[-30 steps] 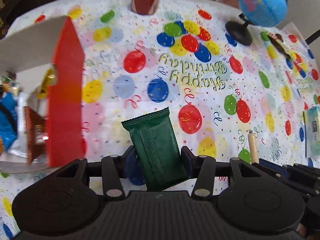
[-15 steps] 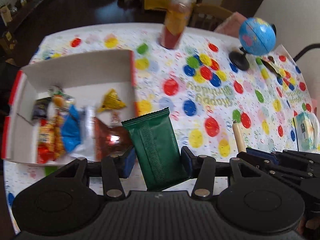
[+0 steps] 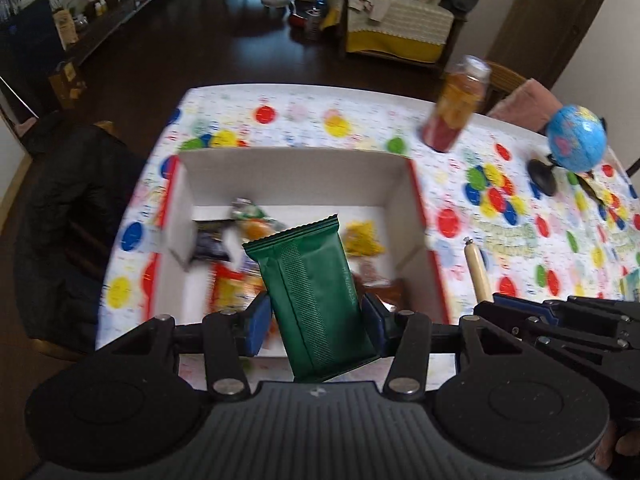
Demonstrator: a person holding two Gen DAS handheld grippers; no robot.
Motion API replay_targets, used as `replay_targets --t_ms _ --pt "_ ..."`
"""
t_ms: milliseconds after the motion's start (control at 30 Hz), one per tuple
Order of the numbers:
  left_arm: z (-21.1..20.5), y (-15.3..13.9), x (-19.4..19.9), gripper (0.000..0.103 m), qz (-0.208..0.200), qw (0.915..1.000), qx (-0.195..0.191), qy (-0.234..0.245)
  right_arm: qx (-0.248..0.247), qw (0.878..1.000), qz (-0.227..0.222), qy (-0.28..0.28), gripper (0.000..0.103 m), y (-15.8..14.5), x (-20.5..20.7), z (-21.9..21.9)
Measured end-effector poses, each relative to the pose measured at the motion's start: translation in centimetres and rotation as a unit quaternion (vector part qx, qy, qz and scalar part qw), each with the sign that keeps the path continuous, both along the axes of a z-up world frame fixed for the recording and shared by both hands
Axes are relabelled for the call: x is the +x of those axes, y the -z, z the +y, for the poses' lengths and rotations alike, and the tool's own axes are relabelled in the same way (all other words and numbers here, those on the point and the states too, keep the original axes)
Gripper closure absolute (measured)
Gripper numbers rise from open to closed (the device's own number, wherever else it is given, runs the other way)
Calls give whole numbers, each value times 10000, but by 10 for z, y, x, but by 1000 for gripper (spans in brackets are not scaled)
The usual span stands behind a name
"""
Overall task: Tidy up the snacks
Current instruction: 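Carry the green bag and wooden stick snack with both tools over the box, then open both tools to drop the green bag and stick snack in the box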
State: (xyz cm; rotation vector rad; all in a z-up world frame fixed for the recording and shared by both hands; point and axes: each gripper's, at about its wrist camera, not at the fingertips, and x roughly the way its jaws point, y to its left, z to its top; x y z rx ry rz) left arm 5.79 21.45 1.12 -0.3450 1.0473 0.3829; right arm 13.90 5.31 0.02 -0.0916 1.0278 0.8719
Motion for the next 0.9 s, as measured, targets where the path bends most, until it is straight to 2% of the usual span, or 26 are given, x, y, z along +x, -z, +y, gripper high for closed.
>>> replay_targets --t_ms 167,400,600,767,900 --pt "36 12 -3 54 218 9997 108 -79 -119 9999 38 -3 94 14 1 38" --pt "64 42 14 54 542 9982 270 6 -377 9990 237 90 94 49 9 74" --pt "73 71 35 54 857 9957 265 213 -626 9974 338 99 94 73 11 92" --pt "72 85 53 54 869 9950 265 418 -685 9965 454 183 94 86 13 96" --pt "79 97 62 54 1011 9939 215 386 -721 9960 510 162 94 92 10 100"
